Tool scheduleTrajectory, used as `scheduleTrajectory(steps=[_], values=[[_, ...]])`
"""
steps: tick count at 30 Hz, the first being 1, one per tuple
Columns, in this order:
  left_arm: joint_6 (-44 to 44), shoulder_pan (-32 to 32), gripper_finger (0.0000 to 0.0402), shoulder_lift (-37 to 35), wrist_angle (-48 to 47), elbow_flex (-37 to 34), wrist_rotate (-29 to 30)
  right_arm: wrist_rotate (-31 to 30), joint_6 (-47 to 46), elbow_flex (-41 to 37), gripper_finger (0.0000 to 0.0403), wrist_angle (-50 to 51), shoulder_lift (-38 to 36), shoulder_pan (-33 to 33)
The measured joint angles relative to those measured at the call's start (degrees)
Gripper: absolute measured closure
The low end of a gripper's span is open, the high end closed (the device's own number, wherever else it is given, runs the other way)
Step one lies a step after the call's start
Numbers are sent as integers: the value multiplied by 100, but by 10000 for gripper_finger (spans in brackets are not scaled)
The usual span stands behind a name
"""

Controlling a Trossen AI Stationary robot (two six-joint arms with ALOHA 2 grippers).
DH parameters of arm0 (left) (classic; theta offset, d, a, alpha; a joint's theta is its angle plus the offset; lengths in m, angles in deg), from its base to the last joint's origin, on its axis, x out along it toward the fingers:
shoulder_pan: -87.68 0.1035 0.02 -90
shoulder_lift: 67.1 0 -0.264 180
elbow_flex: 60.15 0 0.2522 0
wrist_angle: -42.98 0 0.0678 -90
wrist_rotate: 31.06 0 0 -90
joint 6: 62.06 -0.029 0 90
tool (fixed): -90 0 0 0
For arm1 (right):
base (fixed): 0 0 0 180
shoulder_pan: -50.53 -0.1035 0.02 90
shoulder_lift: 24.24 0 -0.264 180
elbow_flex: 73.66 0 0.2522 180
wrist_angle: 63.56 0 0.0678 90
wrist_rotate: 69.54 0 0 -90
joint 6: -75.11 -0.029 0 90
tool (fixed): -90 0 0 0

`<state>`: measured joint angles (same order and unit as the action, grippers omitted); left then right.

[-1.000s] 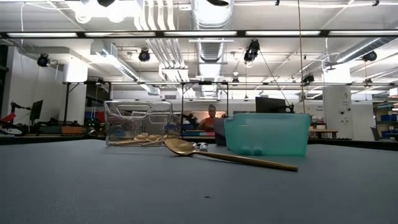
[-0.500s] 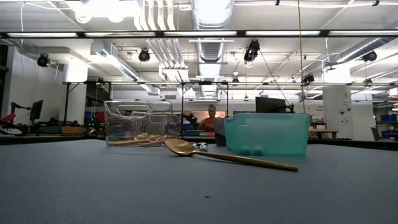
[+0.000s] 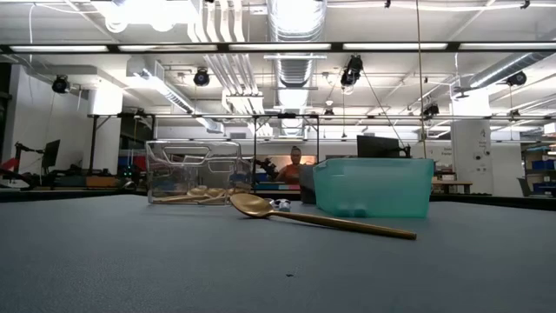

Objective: Sort silverware by color (type)
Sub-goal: Put the blue spoon into the black bin

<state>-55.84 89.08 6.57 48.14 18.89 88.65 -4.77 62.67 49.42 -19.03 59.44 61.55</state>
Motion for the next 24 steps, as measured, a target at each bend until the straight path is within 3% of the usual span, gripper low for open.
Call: scheduleTrajectory(steps=[5,13,24], values=[[-595,273,235,733,-380,994,-23,359,250,0,394,-368,-63,349],[-569,635,235,1805,-1167,2299,-27,593,492,0,394,-603,-171,591],[-335,778,235,2251,-1245,2842,-74,624,484,-4,394,-451,-267,628]])
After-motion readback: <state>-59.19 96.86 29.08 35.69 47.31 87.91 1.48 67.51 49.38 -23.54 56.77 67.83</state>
